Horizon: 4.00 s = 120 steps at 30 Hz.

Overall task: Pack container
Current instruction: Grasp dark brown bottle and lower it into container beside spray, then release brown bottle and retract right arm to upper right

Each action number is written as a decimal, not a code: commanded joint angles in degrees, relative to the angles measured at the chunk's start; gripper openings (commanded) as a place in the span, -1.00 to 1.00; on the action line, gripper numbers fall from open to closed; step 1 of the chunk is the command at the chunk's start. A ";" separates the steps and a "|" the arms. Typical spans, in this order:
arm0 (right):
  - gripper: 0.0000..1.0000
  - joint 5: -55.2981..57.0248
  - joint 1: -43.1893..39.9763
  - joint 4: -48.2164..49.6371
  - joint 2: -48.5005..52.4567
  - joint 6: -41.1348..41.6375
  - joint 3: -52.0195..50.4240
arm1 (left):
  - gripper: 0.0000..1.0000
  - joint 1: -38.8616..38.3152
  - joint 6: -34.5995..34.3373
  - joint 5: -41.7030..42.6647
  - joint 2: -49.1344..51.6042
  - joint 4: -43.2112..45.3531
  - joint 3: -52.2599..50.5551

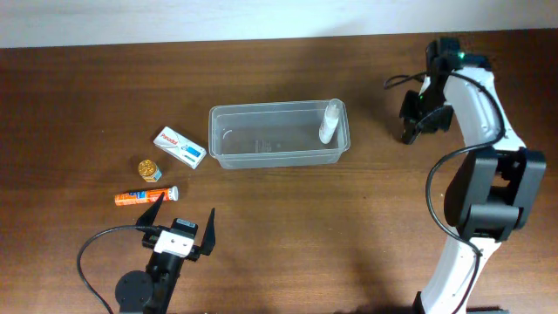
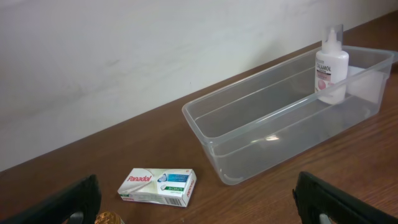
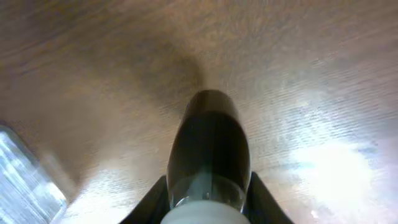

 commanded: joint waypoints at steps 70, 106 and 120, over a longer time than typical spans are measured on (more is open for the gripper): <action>-0.60 5.99 29.81 1.44 -1.09 -3.34 -3.37 | 0.99 0.37 -0.13 -0.17 -0.46 0.02 -0.46; 0.33 3.65 30.49 -10.82 -1.53 -4.96 18.32 | 0.99 0.37 -0.13 -0.15 -0.46 0.00 -0.46; 0.97 7.96 15.69 -23.08 -1.38 -4.85 41.13 | 0.99 0.37 -0.13 -0.15 -0.46 0.02 -0.46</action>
